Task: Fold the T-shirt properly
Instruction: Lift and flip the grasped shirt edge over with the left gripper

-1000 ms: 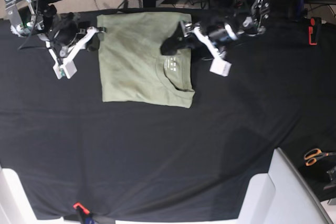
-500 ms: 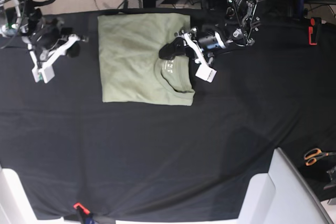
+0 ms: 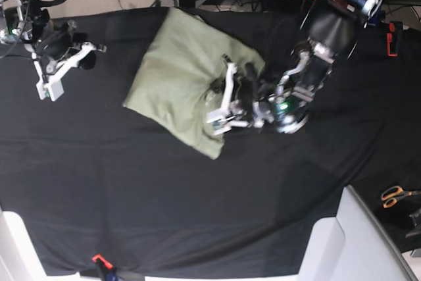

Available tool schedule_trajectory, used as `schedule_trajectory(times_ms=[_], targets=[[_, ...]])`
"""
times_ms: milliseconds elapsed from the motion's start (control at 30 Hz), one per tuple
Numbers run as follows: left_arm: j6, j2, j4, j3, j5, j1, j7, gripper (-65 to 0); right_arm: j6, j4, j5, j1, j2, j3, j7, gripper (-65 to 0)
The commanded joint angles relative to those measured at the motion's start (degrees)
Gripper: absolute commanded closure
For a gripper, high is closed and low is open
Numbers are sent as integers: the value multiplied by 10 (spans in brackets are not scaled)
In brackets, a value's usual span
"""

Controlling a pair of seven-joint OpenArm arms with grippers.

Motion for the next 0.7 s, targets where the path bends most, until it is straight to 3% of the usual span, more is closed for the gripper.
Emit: schedule_trajectory(times_ms=[0, 200, 367, 567, 667], targets=[[26, -3, -1, 15, 76, -14, 23, 0, 4, 8, 7, 1, -1, 5, 5, 0], [28, 37, 2, 110, 280, -40, 15, 0, 4, 8, 7, 1, -2, 5, 4, 0], [28, 77, 3, 132, 401, -33, -57, 0, 3, 8, 7, 1, -3, 6, 3, 0], [26, 98, 15, 134, 454, -13, -133, 0, 3, -9, 7, 0, -3, 6, 3, 0], [26, 99, 36, 165, 468, -5, -141, 0, 3, -22, 7, 2, -2, 6, 4, 0]])
